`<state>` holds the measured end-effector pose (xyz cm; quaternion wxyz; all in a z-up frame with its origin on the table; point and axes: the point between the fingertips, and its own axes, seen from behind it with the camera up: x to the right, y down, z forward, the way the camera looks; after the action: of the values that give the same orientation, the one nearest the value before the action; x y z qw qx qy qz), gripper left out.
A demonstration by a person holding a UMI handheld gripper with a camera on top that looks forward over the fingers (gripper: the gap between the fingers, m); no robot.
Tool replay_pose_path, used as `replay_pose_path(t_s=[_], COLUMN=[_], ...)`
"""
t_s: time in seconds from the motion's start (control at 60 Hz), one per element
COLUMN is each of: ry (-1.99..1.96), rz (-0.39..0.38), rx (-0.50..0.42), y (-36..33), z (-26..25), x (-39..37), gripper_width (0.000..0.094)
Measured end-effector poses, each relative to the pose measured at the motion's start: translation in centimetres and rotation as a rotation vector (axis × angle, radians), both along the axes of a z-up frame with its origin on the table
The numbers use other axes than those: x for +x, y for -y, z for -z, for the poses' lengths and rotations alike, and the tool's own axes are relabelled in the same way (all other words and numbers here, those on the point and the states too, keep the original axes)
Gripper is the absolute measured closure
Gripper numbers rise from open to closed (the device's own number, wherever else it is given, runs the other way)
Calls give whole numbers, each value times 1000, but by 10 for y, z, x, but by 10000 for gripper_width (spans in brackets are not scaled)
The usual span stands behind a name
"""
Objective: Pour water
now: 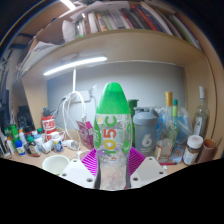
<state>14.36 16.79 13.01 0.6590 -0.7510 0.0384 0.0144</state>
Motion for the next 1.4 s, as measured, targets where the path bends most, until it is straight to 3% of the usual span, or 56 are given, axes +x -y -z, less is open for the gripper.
replay_pose_path(t_s=[0.117, 0.25, 0.433, 0.683, 0.75, 0.833, 0.883, 1.017, 1.15, 1.4], ry=[-8, 21, 163, 54, 50, 50, 49, 41, 83, 126], rz=[75, 51, 18, 70, 80, 87, 73, 3, -20, -89], rx=[32, -21, 23, 37, 11, -31, -52, -75, -144, -83], y=[1, -12, -11, -9, -4, 8, 18, 62, 125, 254], z=[38, 43, 39, 38, 40, 43, 44, 37, 30, -17], x=[22, 31, 20, 32, 35, 38, 37, 26, 26, 12], gripper_width=[589, 559, 493, 422, 348, 168, 124, 117, 118, 112])
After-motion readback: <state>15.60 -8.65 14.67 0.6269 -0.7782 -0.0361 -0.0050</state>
